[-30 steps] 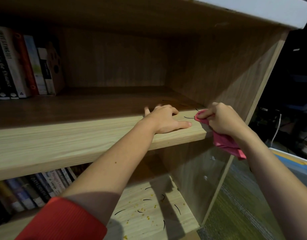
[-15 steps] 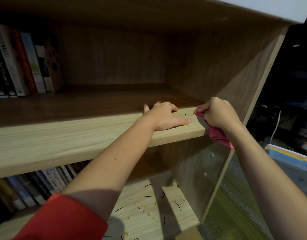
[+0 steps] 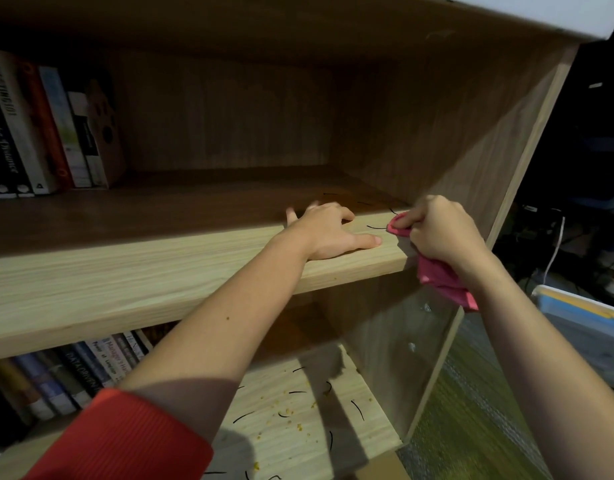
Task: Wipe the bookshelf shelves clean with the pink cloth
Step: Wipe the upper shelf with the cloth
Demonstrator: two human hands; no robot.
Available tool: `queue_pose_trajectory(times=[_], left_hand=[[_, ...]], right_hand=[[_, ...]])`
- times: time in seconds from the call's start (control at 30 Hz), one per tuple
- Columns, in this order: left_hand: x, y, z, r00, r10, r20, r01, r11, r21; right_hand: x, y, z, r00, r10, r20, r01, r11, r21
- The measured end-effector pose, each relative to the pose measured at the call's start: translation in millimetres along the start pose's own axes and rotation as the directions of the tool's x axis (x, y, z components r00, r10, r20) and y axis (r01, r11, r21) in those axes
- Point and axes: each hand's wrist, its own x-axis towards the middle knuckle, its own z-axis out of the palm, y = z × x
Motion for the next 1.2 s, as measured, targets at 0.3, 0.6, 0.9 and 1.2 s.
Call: queue_pose_trajectory(times=[0.3, 0.6, 0.9, 1.2], left_hand=[[-1.3, 1.1, -0.9, 1.0, -0.005, 0.006, 0.005, 1.0, -0.004], [0.0, -0.2, 0.0, 1.0, -0.007, 0.003, 0.007, 1.0, 0.004], [-0.3, 0.2, -0.2, 1.0, -0.005, 0.004, 0.005, 1.0, 0.005], [0.1, -0.1, 0.1, 1.0, -0.003, 0.007, 0.002, 1.0, 0.019]], right_hand=[[-1.3, 5.2, -0.5, 0.999, 0.018, -0.033, -0.018, 1.0, 0.003], [-0.8, 5.8, 3.6, 0.999, 0.023, -0.037, -0.023, 1.0, 0.001], [-2.4, 4.5, 4.1, 0.999, 0.018, -0.047, -0.018, 1.0, -0.005], [1.9, 10.0, -1.2, 1.0, -0.003, -0.013, 0.004, 0.999, 0.032]])
